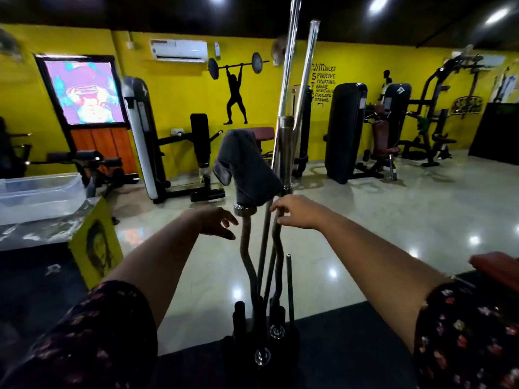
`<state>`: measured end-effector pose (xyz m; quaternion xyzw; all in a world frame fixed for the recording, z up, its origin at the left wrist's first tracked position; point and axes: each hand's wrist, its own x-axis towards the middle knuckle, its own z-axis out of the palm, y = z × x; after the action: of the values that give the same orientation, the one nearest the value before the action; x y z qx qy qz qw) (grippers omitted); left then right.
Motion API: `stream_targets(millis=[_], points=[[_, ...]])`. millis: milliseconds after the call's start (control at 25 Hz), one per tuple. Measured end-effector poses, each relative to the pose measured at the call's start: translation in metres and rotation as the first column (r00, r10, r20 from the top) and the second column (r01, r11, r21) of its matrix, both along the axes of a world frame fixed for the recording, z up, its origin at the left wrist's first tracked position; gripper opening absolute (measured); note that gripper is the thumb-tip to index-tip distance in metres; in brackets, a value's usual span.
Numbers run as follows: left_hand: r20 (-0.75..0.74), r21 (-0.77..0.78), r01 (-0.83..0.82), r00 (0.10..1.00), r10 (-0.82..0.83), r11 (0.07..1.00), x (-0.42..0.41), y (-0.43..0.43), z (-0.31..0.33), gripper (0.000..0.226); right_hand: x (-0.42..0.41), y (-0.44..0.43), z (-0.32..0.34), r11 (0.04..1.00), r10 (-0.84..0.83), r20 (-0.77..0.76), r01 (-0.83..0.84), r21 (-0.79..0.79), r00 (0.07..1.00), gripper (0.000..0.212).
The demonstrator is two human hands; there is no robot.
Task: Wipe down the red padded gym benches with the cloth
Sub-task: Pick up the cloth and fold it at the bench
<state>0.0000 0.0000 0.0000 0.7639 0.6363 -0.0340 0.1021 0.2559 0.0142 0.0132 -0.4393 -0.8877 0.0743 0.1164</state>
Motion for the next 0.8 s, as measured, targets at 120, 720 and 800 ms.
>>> stream_targets(millis=[120, 720, 800], points=[[-0.024, -0.004, -0.041, 0.999, 0.041, 0.999, -0.032, 0.02, 0.001, 0.058, -0.033, 0.028, 0.002, 0.994, -0.006, -0.133, 0.021, 0.106, 0.991, 0.036], [0.107, 0.032, -0.16, 0.982, 0.155, 0.987, -0.11, 0.064, 0.011, 0.055, -0.142, 0.118, 0.038, 0.867, -0.166, -0.136, 0.21, 0.453, 0.977, 0.1], [0.078, 0.041, -0.173, 0.982, 0.17, 0.984, -0.114, 0.068, 0.018, 0.055, -0.147, 0.126, 0.03, 0.875, -0.171, -0.193, 0.239, 0.421, 0.966, 0.097]])
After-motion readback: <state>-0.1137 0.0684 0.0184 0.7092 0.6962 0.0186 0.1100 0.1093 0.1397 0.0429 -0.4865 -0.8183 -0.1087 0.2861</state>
